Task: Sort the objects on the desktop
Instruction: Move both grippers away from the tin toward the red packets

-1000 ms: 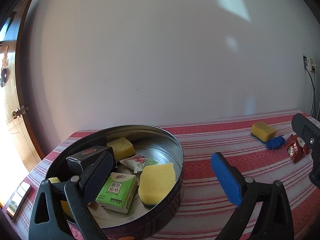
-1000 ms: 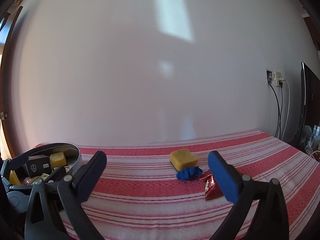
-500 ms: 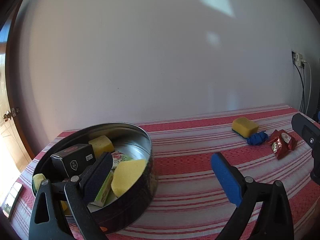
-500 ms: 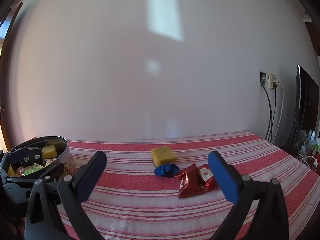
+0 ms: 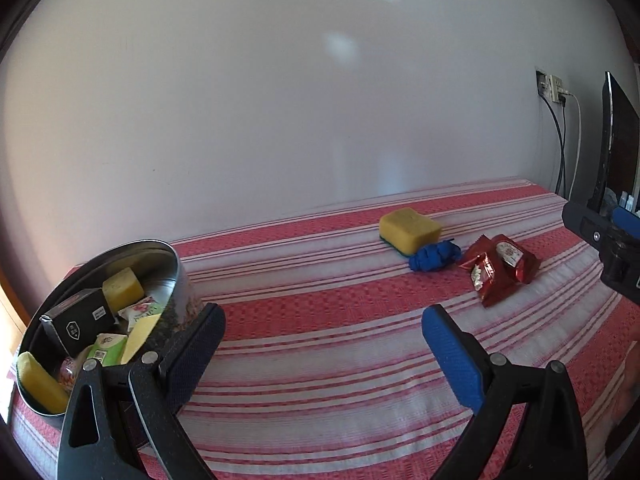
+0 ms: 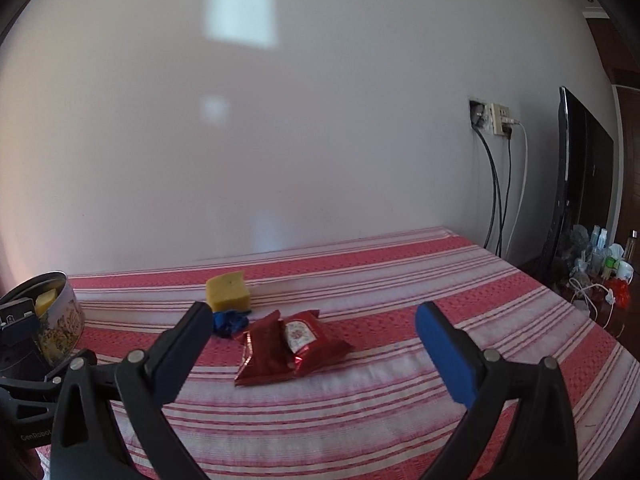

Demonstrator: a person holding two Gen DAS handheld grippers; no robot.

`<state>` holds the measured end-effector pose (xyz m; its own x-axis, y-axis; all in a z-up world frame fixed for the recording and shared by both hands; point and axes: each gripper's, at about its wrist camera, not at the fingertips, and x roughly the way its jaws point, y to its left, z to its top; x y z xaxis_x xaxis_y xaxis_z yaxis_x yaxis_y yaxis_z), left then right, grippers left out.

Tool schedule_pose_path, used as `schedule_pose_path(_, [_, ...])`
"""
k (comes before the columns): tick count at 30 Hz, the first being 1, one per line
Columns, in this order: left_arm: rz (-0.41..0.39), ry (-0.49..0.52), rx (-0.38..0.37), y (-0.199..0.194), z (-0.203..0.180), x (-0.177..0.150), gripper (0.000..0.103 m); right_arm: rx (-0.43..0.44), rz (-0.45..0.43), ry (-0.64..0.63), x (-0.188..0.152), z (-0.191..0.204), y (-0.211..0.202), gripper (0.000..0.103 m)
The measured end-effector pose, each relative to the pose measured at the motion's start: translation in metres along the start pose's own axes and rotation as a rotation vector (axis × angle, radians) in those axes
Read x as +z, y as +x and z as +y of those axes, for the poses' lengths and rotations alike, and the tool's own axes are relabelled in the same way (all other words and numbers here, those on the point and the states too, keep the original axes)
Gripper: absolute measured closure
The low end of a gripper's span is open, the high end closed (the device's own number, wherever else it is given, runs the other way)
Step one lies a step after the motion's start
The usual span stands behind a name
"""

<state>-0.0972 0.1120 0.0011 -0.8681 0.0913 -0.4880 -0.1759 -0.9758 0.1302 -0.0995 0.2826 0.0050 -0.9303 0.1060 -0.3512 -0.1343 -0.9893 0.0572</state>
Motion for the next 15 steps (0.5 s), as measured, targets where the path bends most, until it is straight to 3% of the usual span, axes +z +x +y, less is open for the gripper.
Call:
schedule_pose_path(2, [0.025, 0.018, 0.004, 0.005, -0.01, 0.002, 0.003, -0.023, 0.038, -0.007, 0.001, -0.01, 0.008, 0.003])
schedule_pose_path(4, [0.053, 0.03, -0.005, 0.011, -0.019, 0.004, 0.003, -0.029, 0.08, -0.017, 0.002, -0.018, 0.016, 0.018])
schedule_pose_path(8, [0.131, 0.016, -0.043, 0.026, -0.032, 0.005, 0.003, 0.008, 0.206, -0.05, 0.001, -0.026, 0.041, 0.023])
schedule_pose_path(10, [0.172, -0.014, -0.067, 0.034, -0.035, 0.006, 0.003, 0.013, 0.258, -0.07, -0.001, -0.026, 0.054, 0.031])
schedule_pose_path(15, [0.225, -0.043, -0.125, 0.046, -0.051, 0.008, 0.003, 0.022, 0.357, -0.139, -0.003, -0.016, 0.083, 0.033])
